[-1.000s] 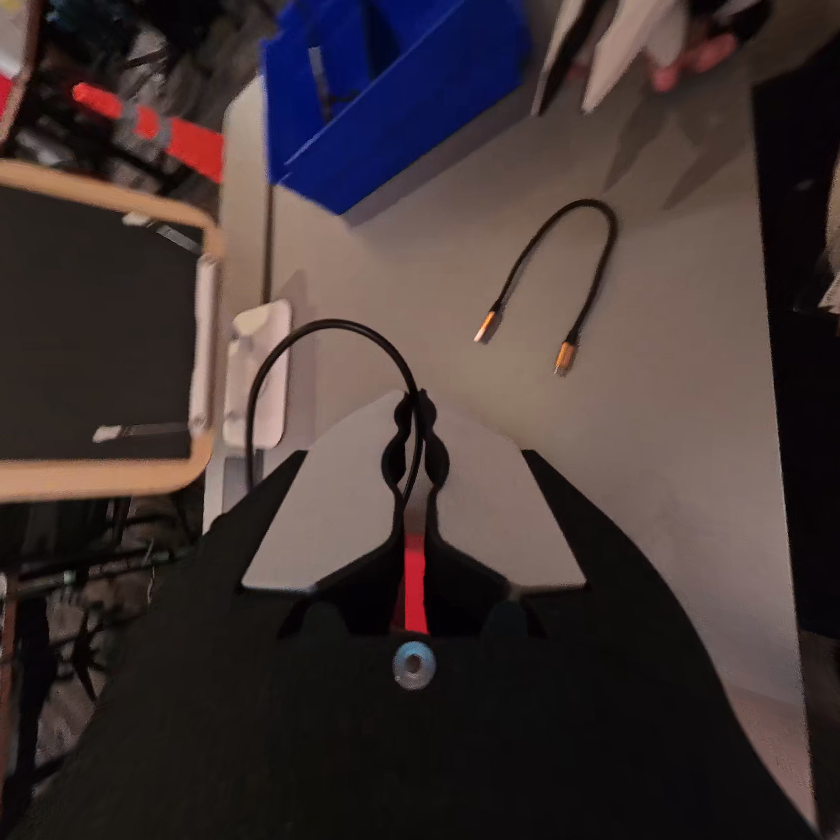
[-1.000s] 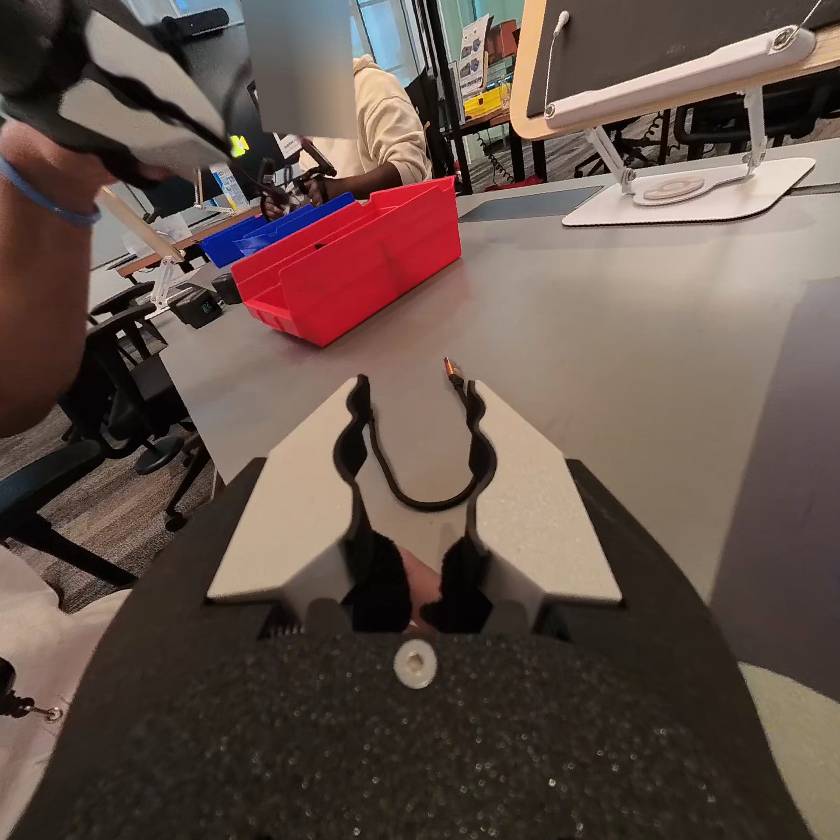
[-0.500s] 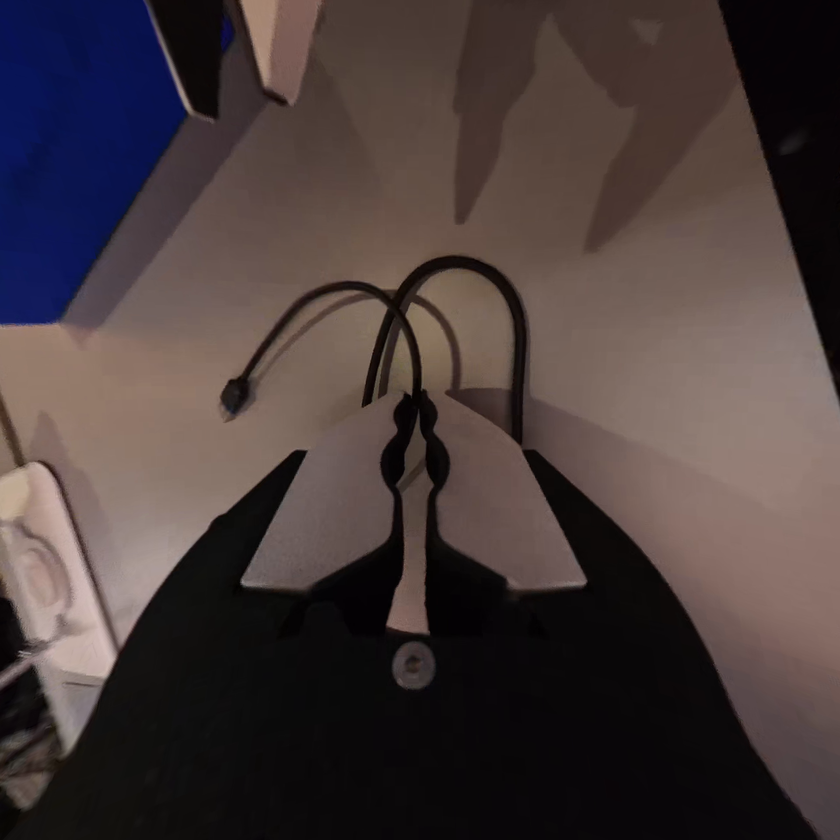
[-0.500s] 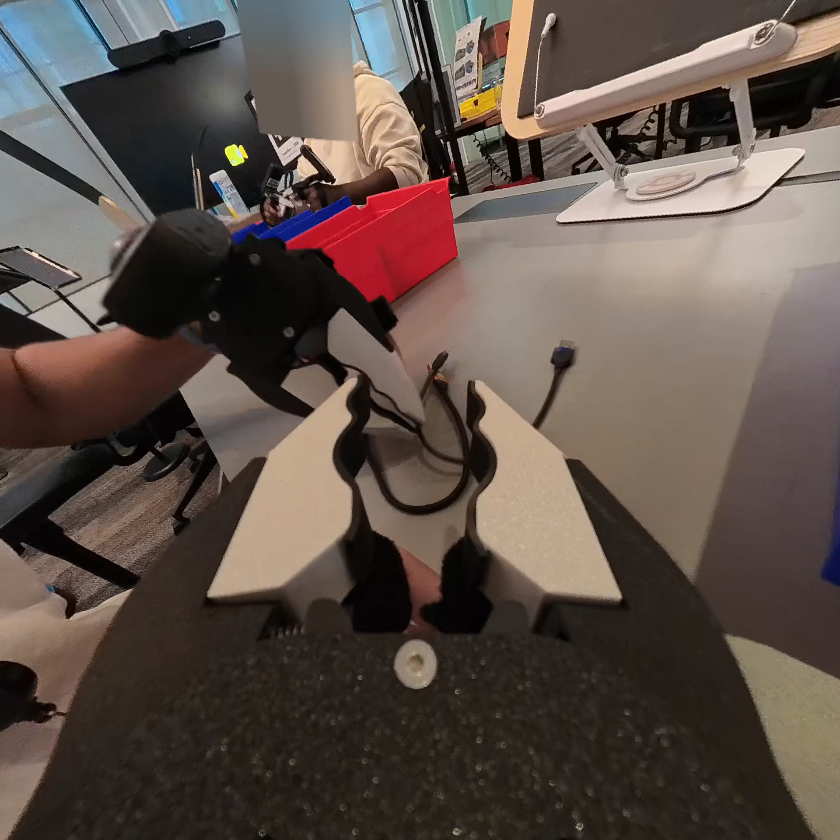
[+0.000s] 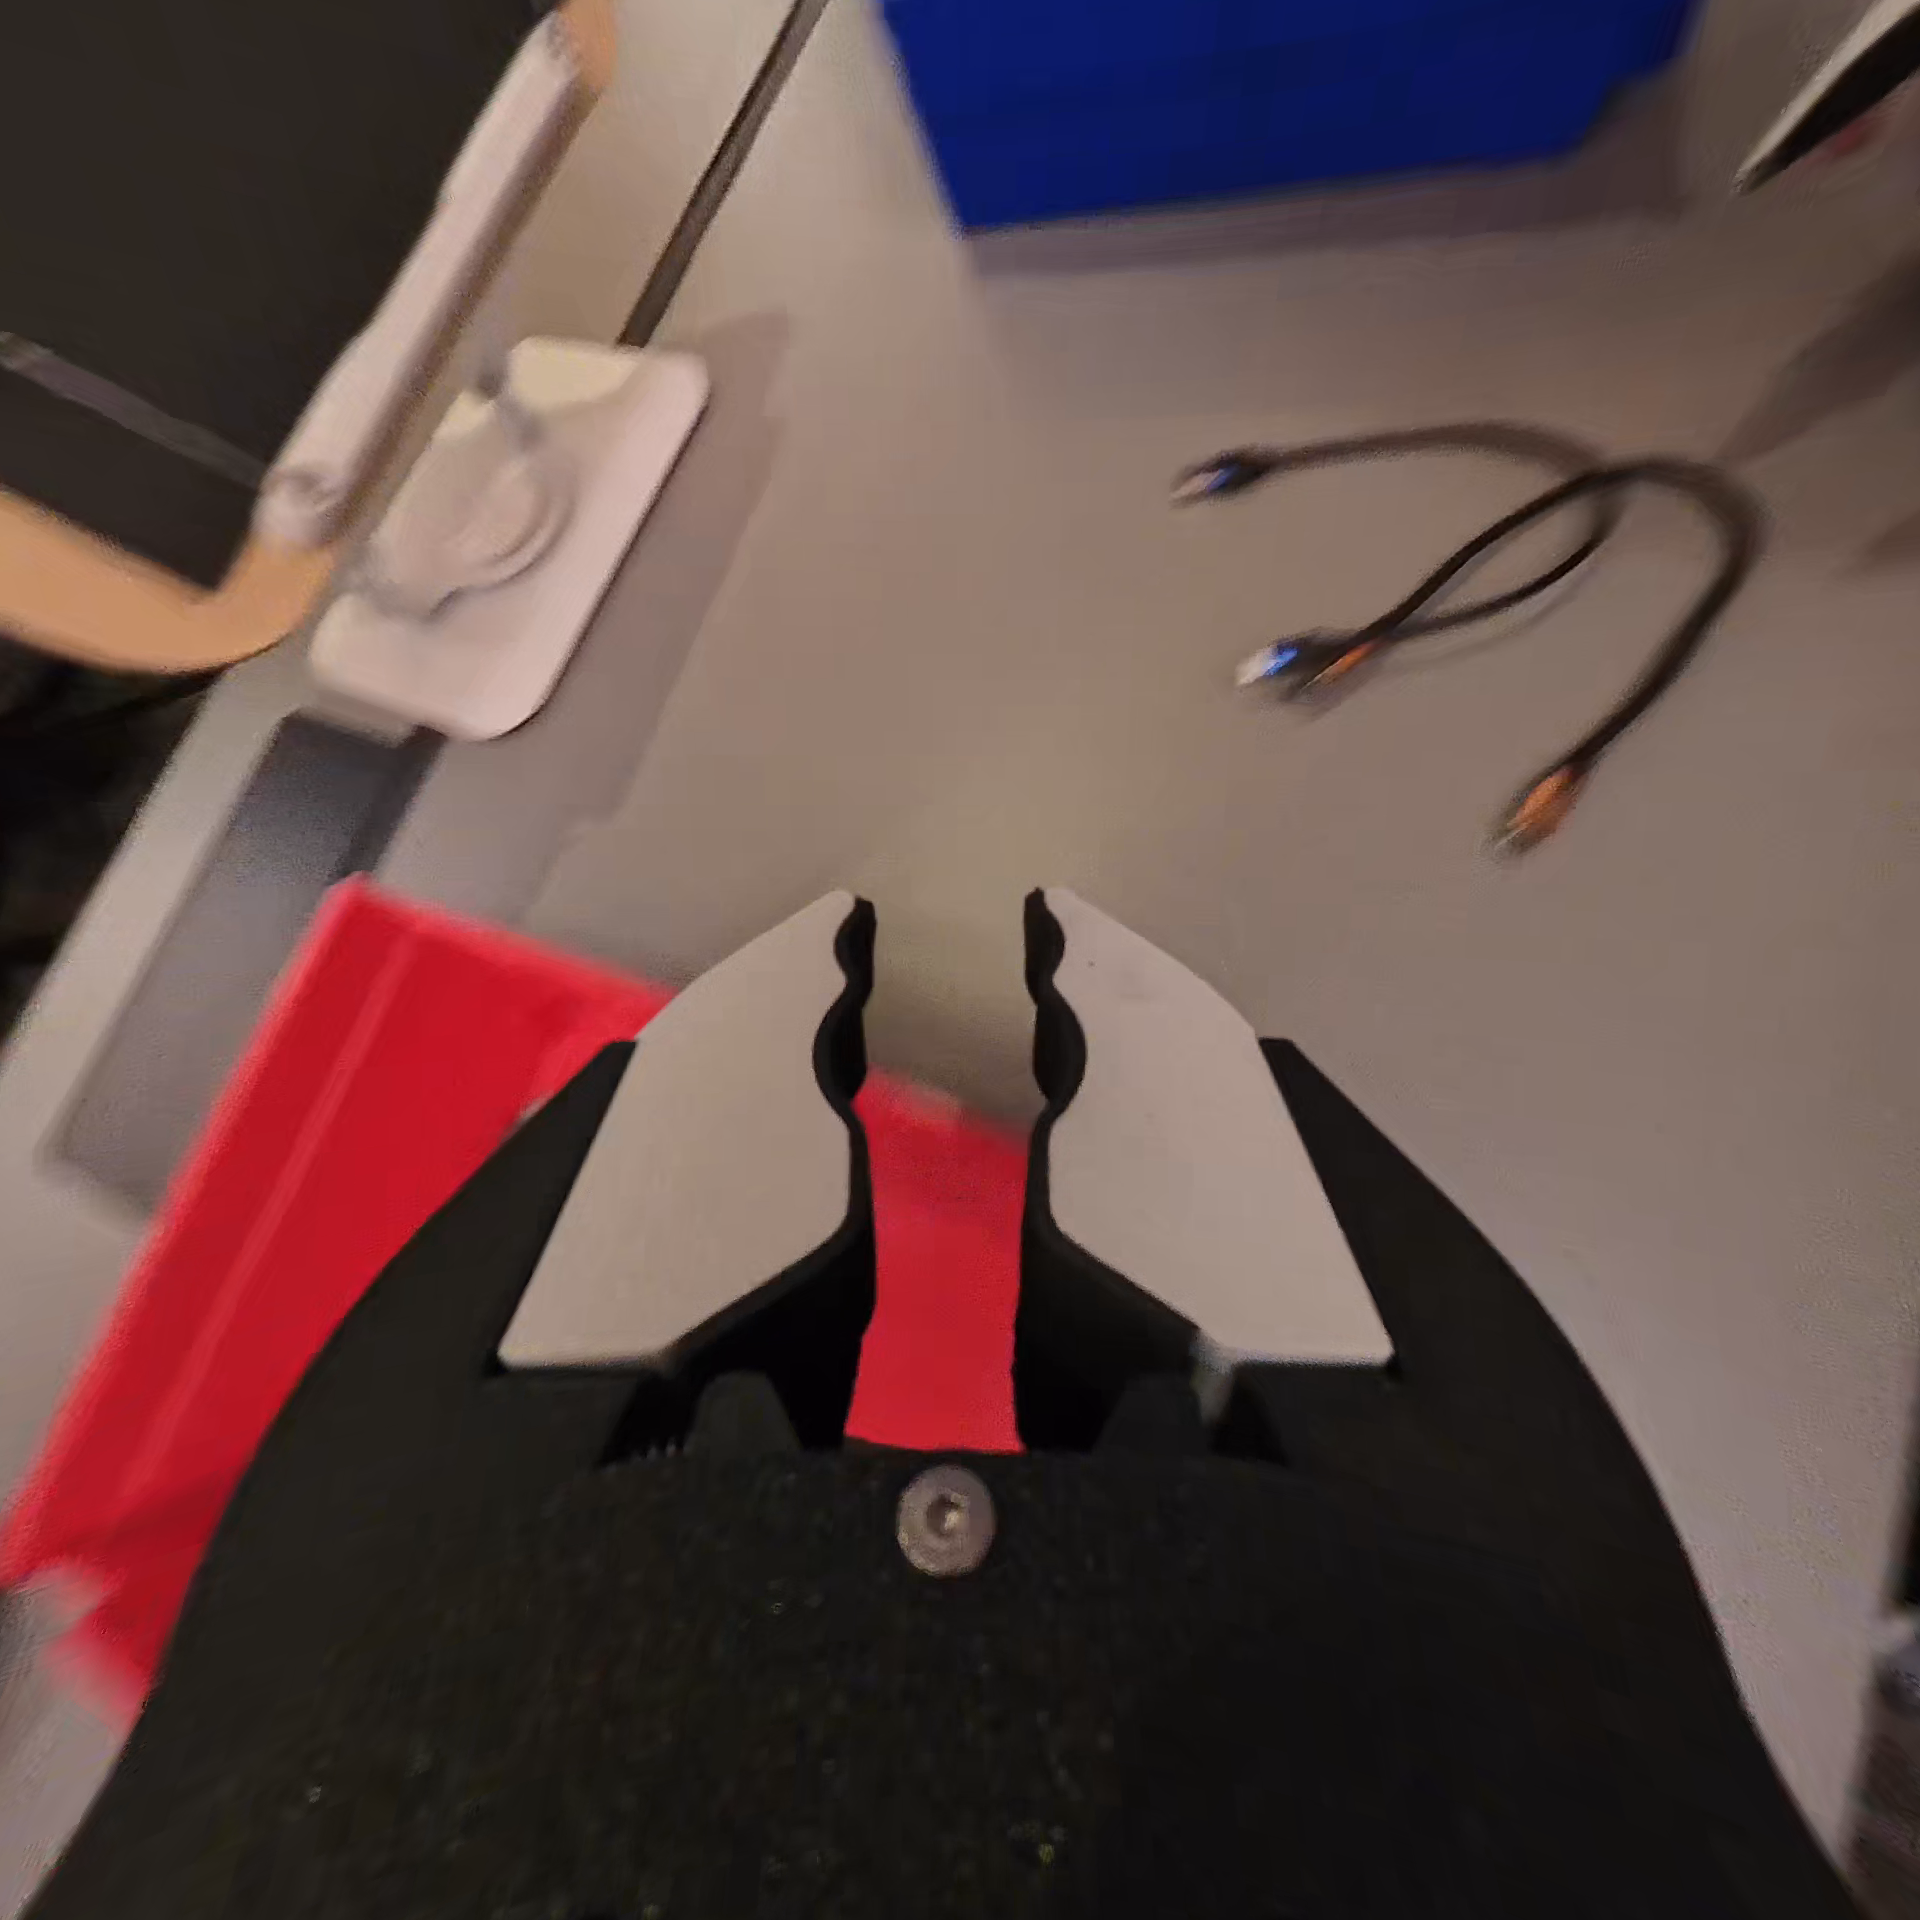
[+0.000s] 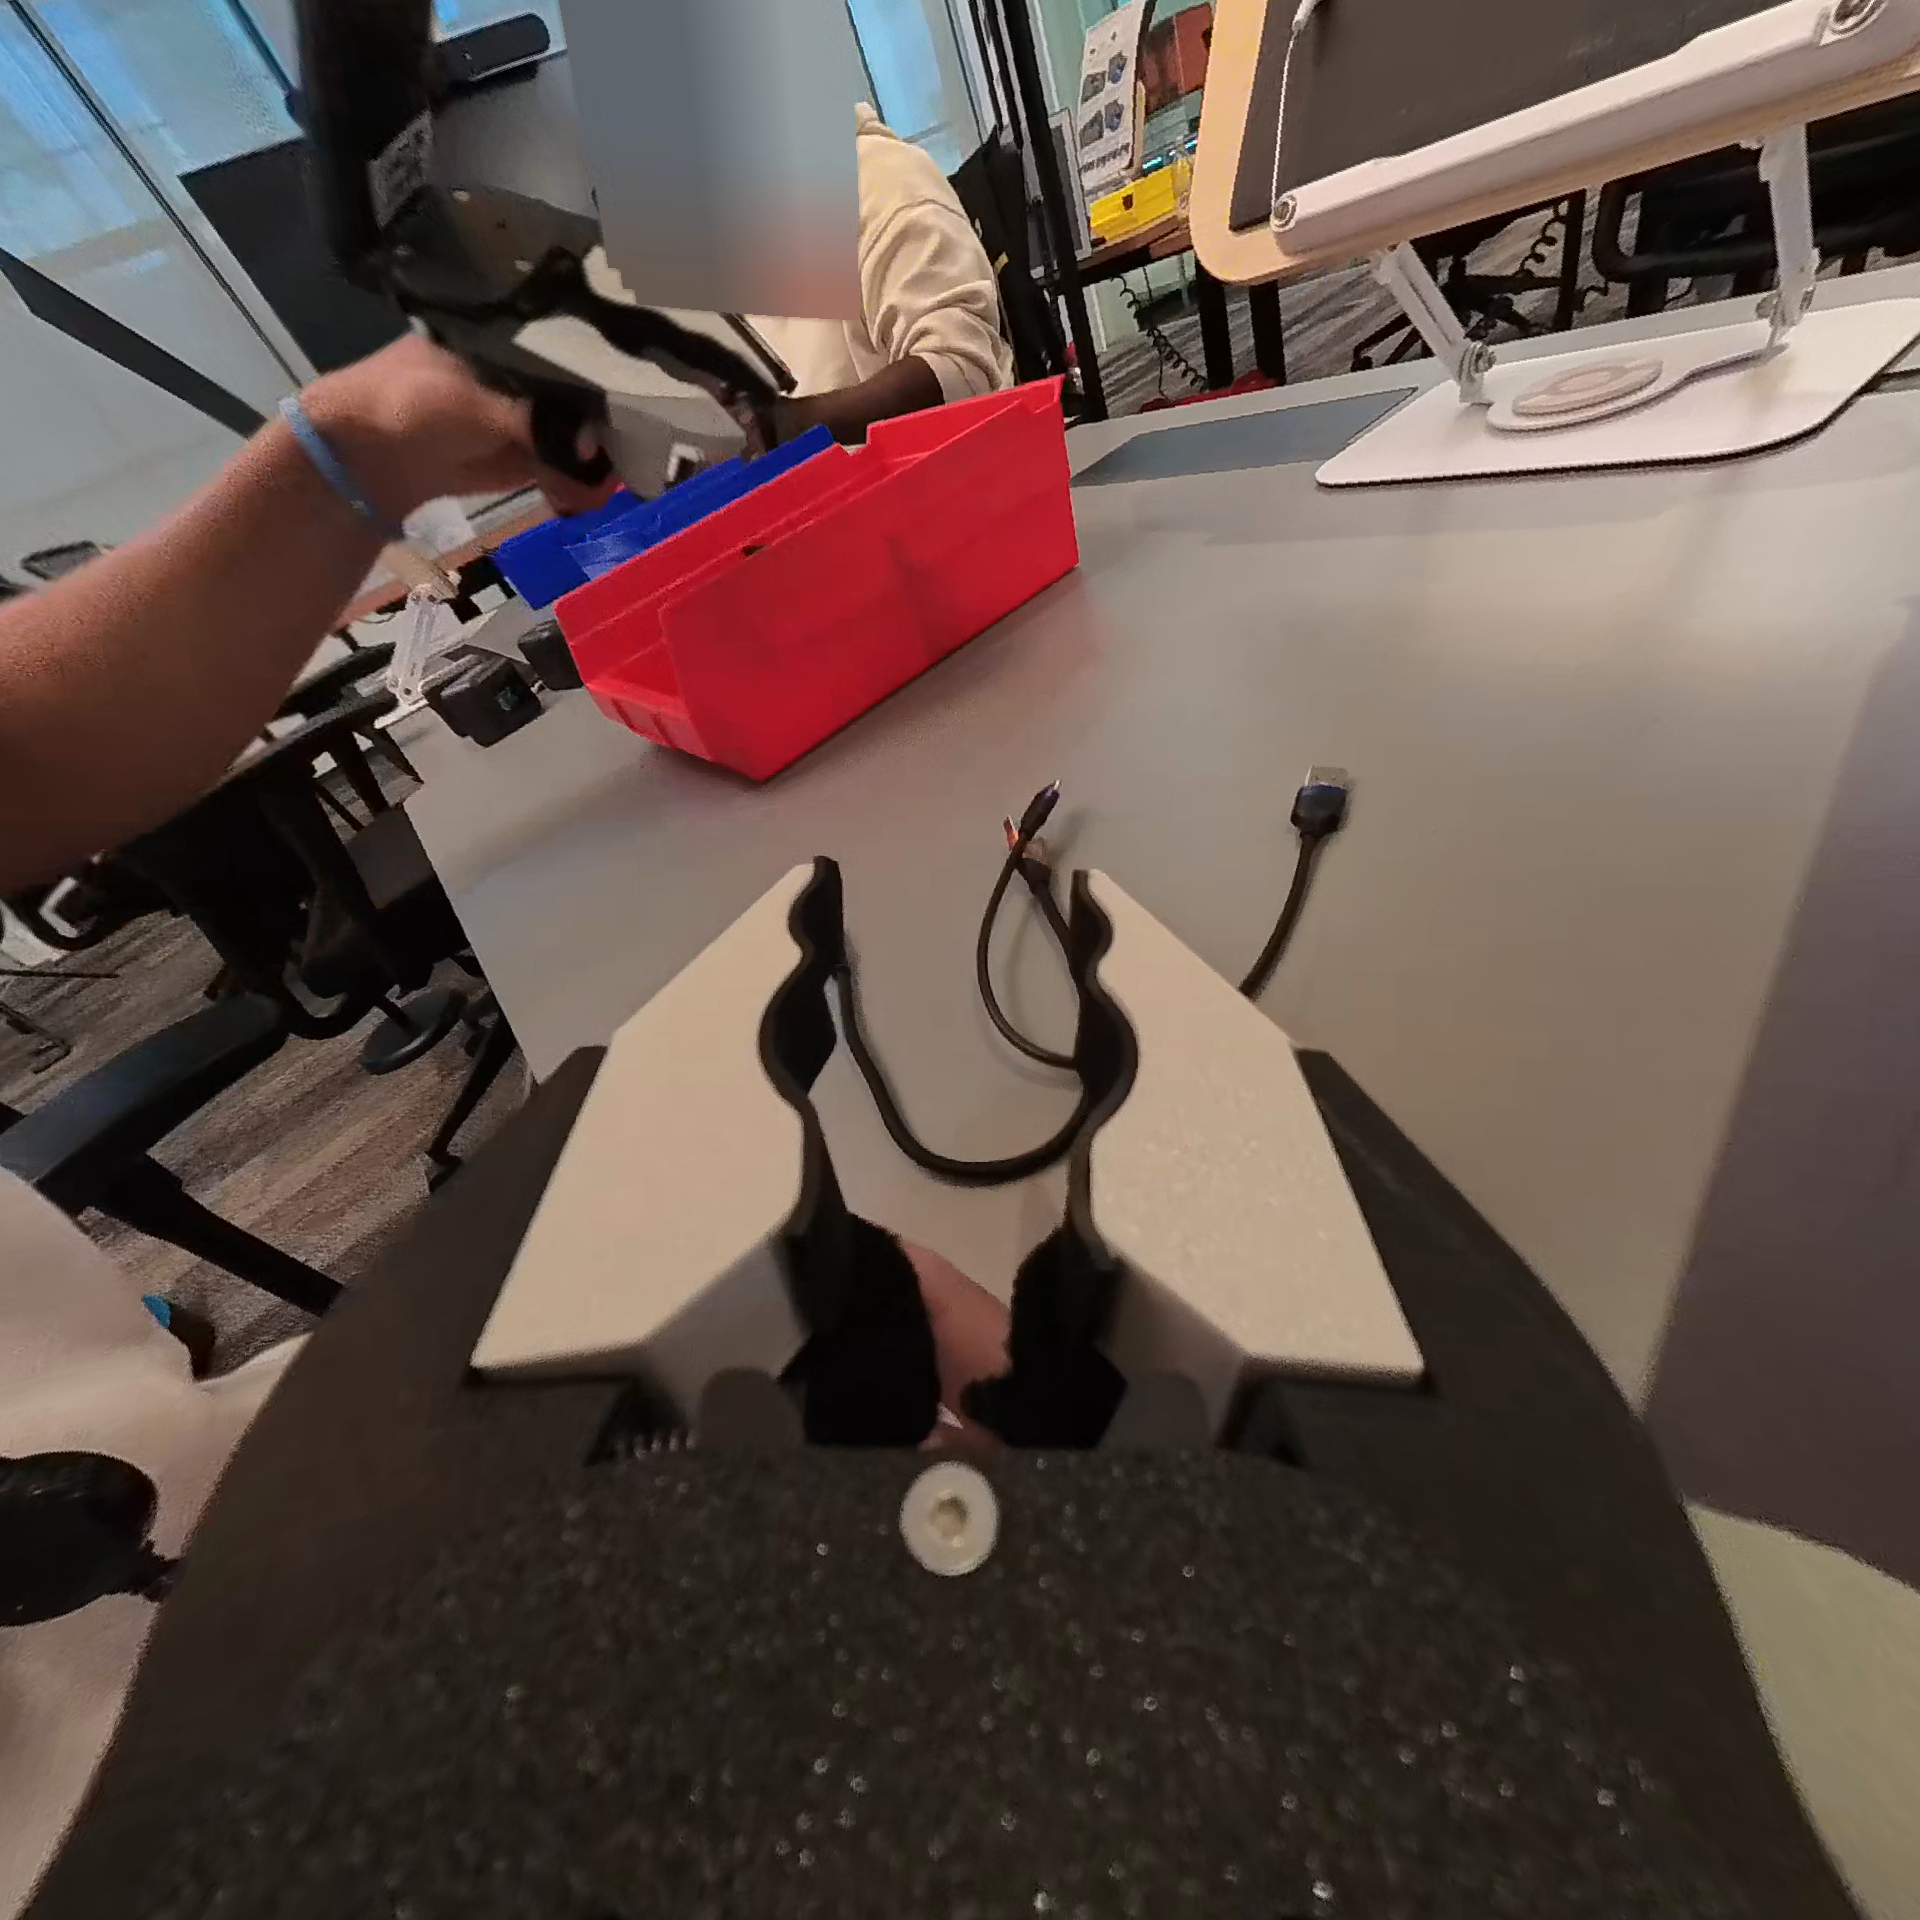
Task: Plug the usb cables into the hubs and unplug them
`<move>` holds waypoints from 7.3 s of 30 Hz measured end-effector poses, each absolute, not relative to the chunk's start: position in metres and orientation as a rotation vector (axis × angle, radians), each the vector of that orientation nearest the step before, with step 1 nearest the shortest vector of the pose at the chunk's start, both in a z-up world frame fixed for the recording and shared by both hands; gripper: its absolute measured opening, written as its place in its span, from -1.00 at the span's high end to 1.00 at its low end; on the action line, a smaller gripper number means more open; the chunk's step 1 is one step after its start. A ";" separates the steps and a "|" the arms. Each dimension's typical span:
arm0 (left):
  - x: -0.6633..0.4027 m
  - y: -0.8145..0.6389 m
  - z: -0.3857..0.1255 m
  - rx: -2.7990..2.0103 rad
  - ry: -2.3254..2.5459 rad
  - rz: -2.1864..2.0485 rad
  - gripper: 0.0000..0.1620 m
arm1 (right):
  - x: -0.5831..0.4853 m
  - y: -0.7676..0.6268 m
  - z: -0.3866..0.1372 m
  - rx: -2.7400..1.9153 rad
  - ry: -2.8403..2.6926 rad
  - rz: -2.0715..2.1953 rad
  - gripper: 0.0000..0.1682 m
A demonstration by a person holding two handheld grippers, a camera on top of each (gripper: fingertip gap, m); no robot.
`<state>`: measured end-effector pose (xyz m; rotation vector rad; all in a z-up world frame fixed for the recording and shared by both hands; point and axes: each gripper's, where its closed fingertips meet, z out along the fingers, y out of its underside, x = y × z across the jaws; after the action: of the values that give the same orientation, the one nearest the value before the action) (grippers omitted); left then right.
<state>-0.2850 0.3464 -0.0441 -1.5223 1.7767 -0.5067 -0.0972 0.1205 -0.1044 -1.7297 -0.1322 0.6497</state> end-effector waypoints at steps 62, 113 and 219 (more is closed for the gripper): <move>-0.351 0.426 -0.025 -1.780 2.680 0.220 0.76 | -0.218 0.295 -0.076 -1.609 -0.749 0.002 0.31; -0.166 0.179 0.014 -0.934 1.334 -1.711 0.88 | -0.175 0.183 -0.008 -1.263 -0.699 1.024 0.91; -0.076 0.296 -0.069 -0.782 1.260 -0.944 0.88 | -0.133 0.219 -0.135 -2.156 -0.537 0.237 0.90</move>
<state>-0.0760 0.2955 -0.0690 -0.7822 1.2602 -0.9444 -0.1330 0.2193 -0.1345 -2.1558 -0.5370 0.2375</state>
